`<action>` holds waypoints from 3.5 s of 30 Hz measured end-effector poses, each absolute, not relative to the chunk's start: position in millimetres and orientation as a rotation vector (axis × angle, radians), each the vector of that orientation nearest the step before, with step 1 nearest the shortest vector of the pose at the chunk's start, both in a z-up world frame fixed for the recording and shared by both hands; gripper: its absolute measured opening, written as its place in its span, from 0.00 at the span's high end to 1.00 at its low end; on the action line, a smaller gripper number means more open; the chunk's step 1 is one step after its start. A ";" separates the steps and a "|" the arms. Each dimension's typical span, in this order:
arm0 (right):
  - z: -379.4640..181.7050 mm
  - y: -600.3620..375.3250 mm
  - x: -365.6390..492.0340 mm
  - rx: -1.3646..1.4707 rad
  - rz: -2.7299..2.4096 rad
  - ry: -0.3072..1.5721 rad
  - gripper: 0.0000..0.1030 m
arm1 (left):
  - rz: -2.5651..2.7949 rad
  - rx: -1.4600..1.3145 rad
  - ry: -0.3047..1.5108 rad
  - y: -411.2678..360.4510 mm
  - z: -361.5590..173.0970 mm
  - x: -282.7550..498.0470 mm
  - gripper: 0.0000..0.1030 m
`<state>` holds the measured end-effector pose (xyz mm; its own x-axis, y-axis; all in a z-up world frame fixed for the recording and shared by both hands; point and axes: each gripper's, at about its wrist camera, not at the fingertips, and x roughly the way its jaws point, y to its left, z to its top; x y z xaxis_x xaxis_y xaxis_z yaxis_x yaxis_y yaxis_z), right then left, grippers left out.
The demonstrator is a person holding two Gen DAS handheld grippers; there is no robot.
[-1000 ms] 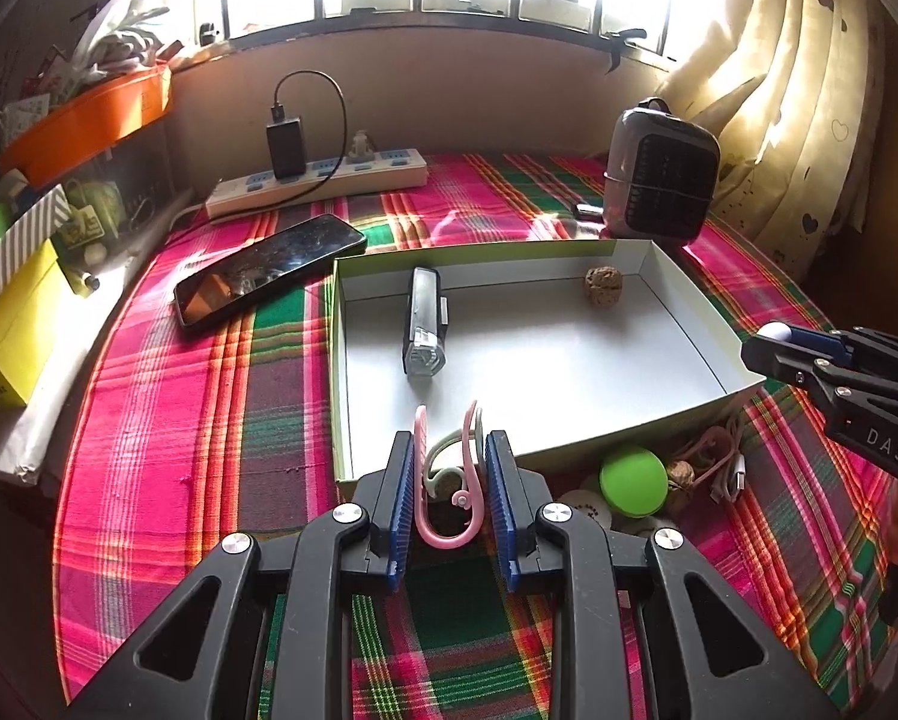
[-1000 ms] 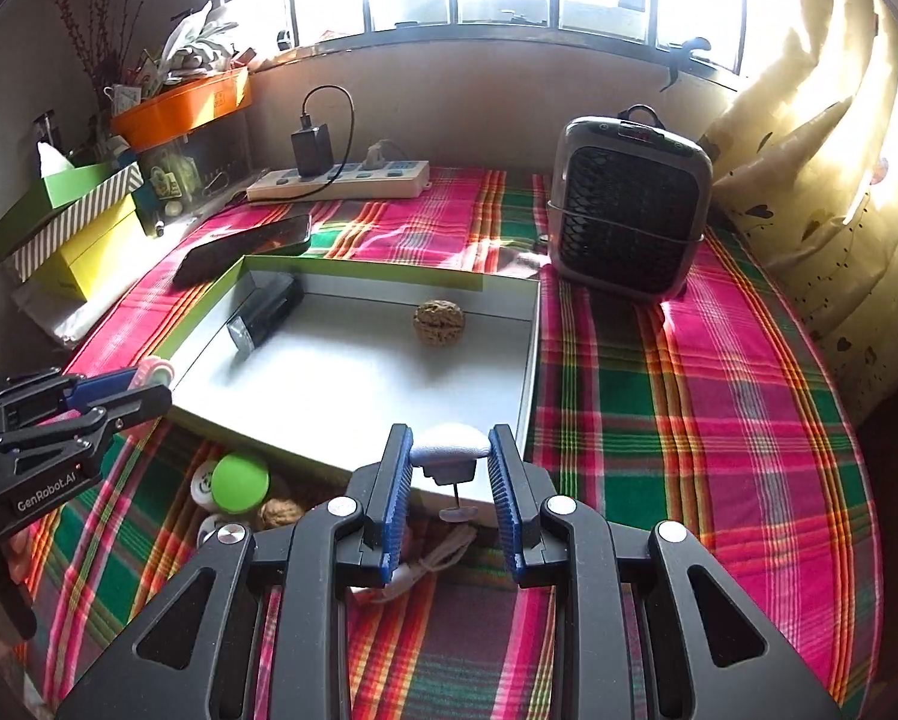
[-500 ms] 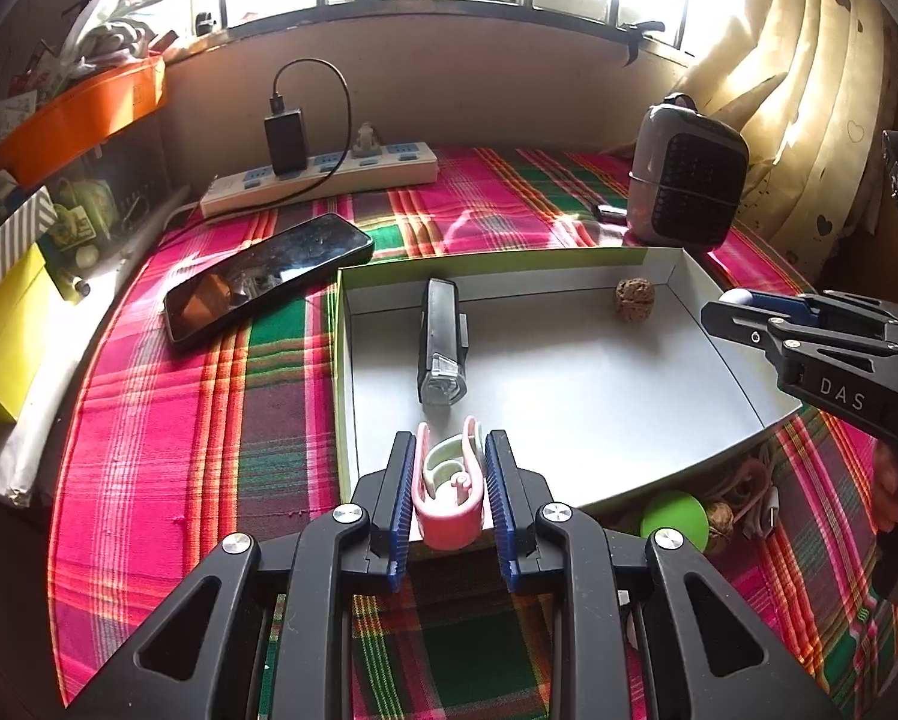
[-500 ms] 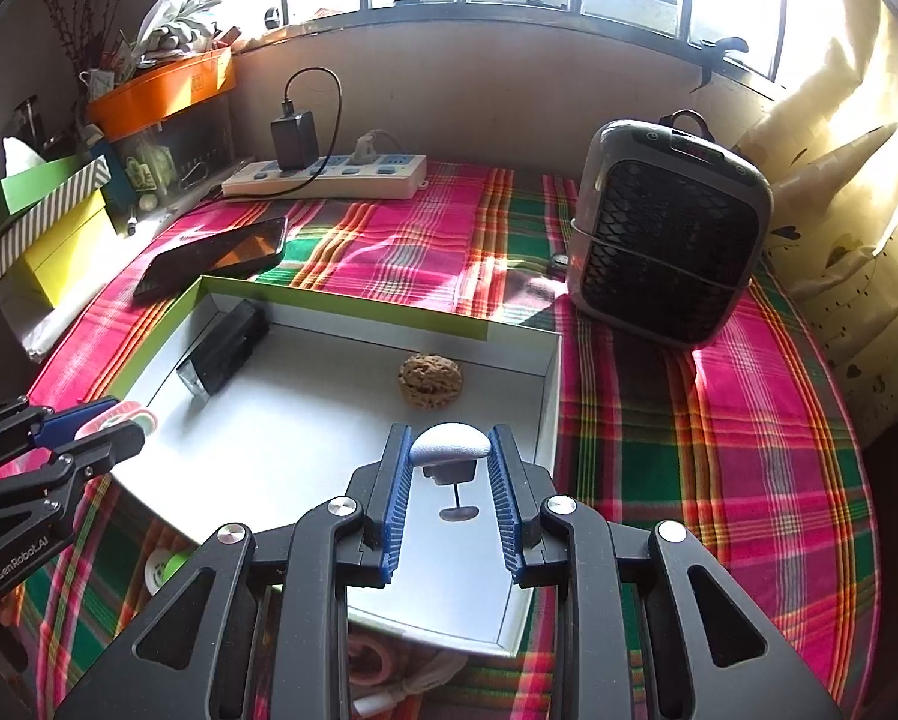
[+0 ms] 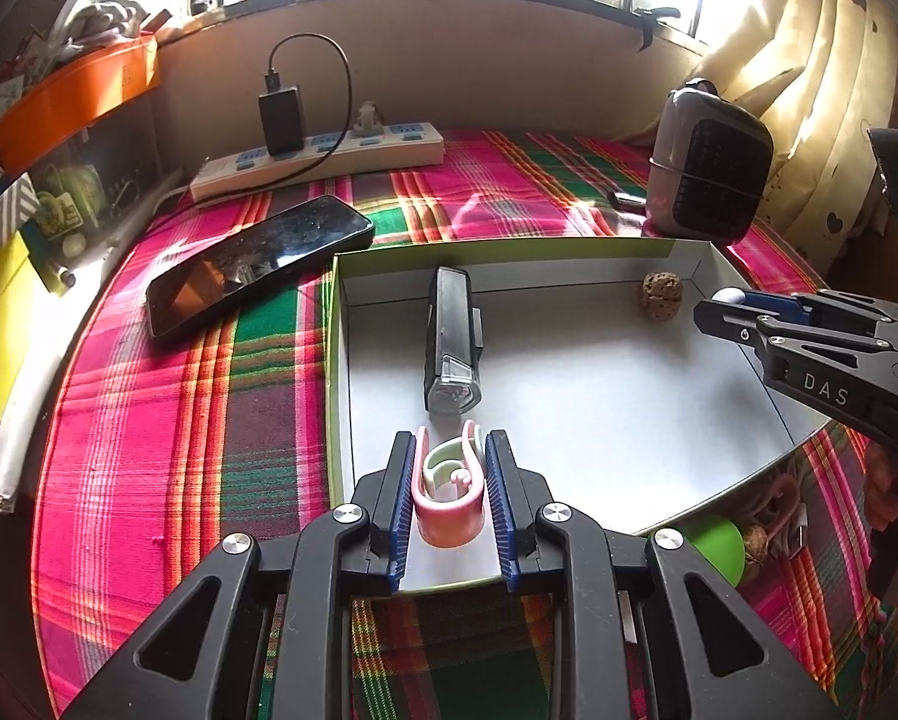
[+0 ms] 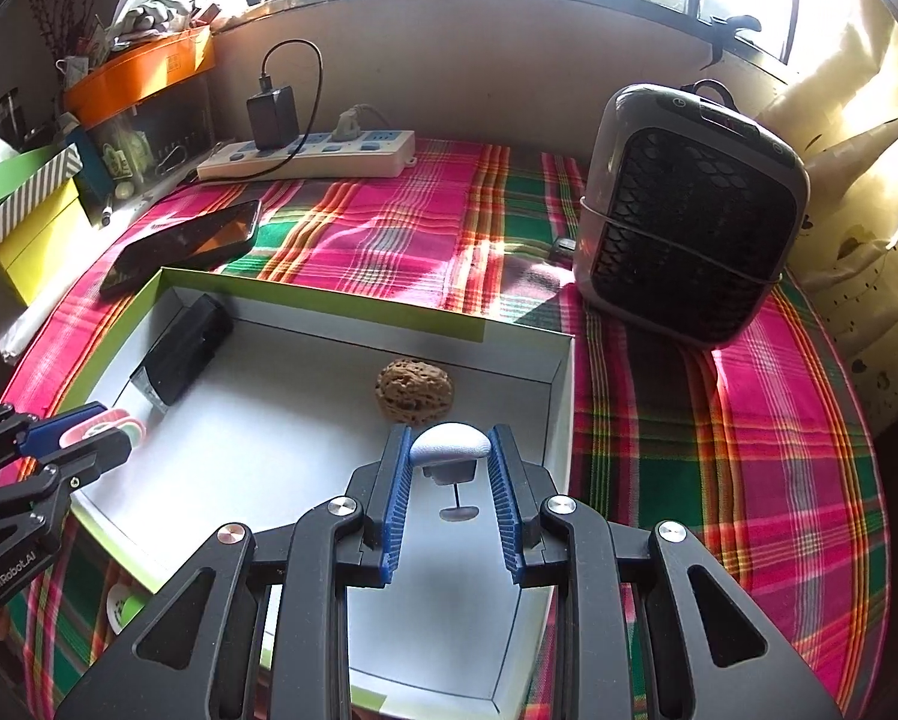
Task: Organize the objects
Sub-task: 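Lower the pink hook into the box with the left gripper while the right holds the mushroom toy above it, then open both grippers to release the pink hook and mushroom toy in the box, then withdraw both open grippers from the box toward the items on the cloth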
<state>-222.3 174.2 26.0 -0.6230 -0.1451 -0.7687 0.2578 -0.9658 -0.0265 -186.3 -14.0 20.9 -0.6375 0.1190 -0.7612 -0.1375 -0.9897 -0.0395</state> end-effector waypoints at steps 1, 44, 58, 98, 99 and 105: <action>25.3 174.1 -223.5 1.233 -2.636 0.198 0.74 | 2.721 -1.262 0.030 -14.1 21.1 -187.1 0.79; 13.3 158.4 -231.1 1.204 -2.661 0.386 0.74 | 2.723 -1.262 0.103 -5.0 13.0 -196.0 0.76; 17.0 158.8 -226.1 1.179 -2.675 0.383 0.62 | 2.714 -1.263 0.095 -4.4 14.6 -194.5 0.70; 50.2 182.7 -153.9 1.033 -2.763 0.258 0.55 | 2.745 -1.174 0.037 -9.6 44.2 -137.0 0.61; 50.8 183.7 -150.9 1.029 -2.766 0.253 0.55 | 2.744 -1.168 0.034 -10.1 45.0 -134.9 0.61; 52.4 187.8 -135.9 1.018 -2.771 0.235 0.55 | 2.753 -1.142 0.013 -11.6 48.5 -121.0 0.60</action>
